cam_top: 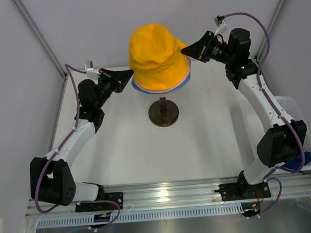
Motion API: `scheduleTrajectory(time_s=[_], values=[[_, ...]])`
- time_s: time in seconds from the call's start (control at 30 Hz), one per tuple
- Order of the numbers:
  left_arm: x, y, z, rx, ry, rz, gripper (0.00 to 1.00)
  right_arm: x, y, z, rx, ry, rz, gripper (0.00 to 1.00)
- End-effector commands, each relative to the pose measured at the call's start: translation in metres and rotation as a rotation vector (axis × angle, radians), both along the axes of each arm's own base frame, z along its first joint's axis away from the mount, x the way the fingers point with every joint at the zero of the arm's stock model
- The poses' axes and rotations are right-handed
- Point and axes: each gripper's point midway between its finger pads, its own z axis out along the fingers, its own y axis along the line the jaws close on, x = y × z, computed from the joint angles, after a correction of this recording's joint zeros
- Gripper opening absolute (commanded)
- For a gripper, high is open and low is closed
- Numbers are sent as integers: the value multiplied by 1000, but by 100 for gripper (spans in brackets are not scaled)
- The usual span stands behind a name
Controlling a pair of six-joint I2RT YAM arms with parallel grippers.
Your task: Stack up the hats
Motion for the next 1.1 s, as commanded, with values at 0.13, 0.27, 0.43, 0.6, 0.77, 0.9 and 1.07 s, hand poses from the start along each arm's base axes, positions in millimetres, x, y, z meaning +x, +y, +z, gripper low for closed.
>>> scheduleTrajectory(time_s=[0.13, 0.27, 0.43, 0.6, 0.77, 0.9, 1.07], values=[[-20, 2, 20, 160, -86, -19, 1, 12, 16, -95, -78, 266, -15, 0], [-16, 14, 43, 245, -125, 60, 2, 12, 15, -106, -85, 276, -26, 0], [-13, 28, 59, 341, -171, 128, 22, 5, 11, -107, -134, 263, -50, 0], [-2, 37, 76, 424, -205, 141, 61, 3, 8, -112, -167, 260, -63, 0], [5, 27, 81, 374, -189, 78, 74, 5, 6, -113, -189, 240, -76, 0], [14, 21, 78, 354, -166, 54, 76, 12, 3, -106, -181, 221, -68, 0], [24, 16, 66, 352, -107, 26, 77, 14, 2, -103, -192, 213, -58, 3]])
